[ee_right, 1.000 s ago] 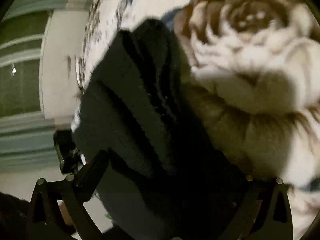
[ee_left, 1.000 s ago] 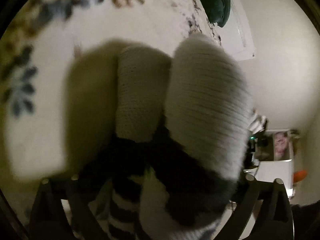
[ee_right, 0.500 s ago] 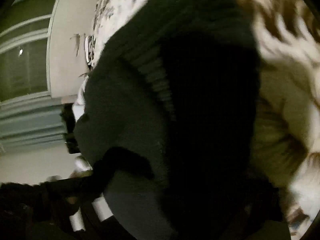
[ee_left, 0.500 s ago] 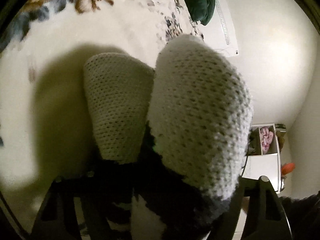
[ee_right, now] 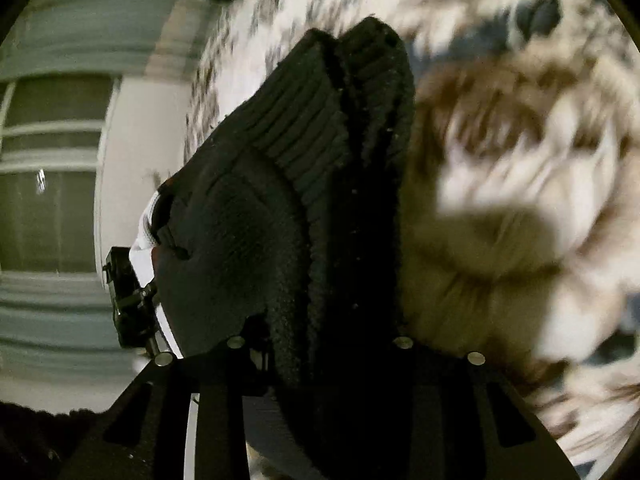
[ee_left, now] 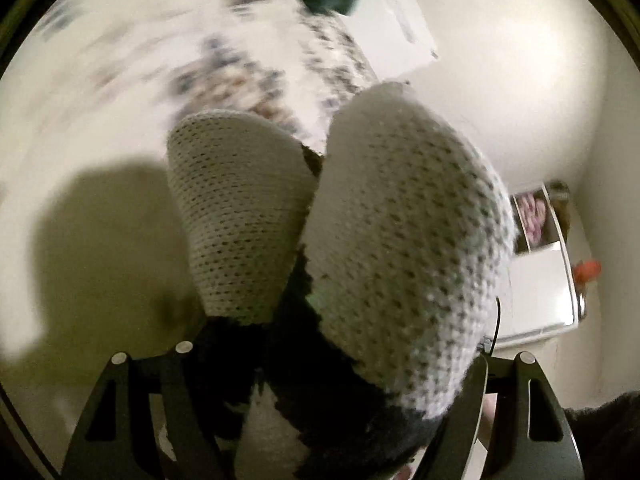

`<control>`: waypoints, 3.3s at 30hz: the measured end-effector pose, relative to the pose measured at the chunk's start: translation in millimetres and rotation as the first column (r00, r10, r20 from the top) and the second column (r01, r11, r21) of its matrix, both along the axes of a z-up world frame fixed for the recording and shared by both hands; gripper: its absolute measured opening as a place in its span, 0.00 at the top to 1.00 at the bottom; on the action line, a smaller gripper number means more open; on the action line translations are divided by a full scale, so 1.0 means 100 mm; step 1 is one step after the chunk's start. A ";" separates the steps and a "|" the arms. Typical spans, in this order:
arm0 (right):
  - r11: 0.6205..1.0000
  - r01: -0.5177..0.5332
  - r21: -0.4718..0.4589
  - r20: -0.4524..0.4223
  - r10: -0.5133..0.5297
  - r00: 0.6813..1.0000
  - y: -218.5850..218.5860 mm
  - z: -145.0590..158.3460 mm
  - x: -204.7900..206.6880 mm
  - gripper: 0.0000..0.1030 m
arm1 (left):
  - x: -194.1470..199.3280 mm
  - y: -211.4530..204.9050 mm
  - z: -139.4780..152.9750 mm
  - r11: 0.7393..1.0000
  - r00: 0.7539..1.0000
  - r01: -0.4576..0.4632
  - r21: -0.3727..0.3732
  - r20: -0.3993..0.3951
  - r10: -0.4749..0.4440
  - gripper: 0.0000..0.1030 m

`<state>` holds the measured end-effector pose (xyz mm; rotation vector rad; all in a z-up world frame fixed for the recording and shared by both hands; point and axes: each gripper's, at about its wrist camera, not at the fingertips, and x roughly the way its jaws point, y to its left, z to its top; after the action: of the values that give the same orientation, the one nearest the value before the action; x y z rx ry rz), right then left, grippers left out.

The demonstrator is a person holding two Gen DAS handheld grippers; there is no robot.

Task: Fold small clothes

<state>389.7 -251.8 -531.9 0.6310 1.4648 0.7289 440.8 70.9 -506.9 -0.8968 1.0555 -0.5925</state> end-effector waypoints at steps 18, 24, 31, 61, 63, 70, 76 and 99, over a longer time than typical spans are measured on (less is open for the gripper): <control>0.908 0.329 -0.259 0.017 -0.336 0.942 -1.55 -0.16 2.05 0.59 | 2.97 -1.16 -0.74 0.949 0.939 0.315 0.038 -0.156 -0.305 0.28; 0.830 0.304 -0.468 0.146 -0.267 0.953 -1.53 0.17 2.06 0.13 | 2.73 -1.08 -0.27 0.941 0.967 0.249 0.231 -0.118 -0.227 0.28; 0.616 0.424 -0.664 0.379 -0.212 0.901 -1.07 0.98 1.68 0.00 | 1.97 -1.34 0.51 0.703 0.988 0.052 0.709 0.067 -0.141 0.11; 0.517 0.623 -0.587 0.679 -0.104 0.727 -0.38 4.85 -1.83 0.00 | -1.12 -1.75 3.57 0.585 0.942 -0.197 0.787 0.317 -0.108 0.06; 0.518 0.634 -0.575 0.694 -0.101 0.713 -0.33 5.09 -2.09 0.00 | -1.29 -1.73 3.73 0.581 0.935 -0.214 0.785 0.338 -0.112 0.06; 0.509 0.678 -0.530 0.745 -0.103 0.660 -0.11 5.75 -2.87 0.00 | -1.81 -1.61 4.06 0.599 0.915 -0.239 0.764 0.383 -0.124 0.06; 0.506 0.699 -0.505 0.766 -0.110 0.633 0.05 6.05 -3.33 0.00 | -2.10 -1.54 4.17 0.599 0.910 -0.253 0.760 0.397 -0.118 0.06; 0.558 0.670 -0.489 0.772 -0.082 0.631 -0.07 6.35 -3.61 0.00 | -2.32 -1.54 4.26 0.550 0.908 -0.318 0.772 0.415 -0.058 0.00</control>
<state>28.5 -259.3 102.9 -0.0070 0.7207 -0.1107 208.6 -82.9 -81.2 0.0204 0.7359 -0.0670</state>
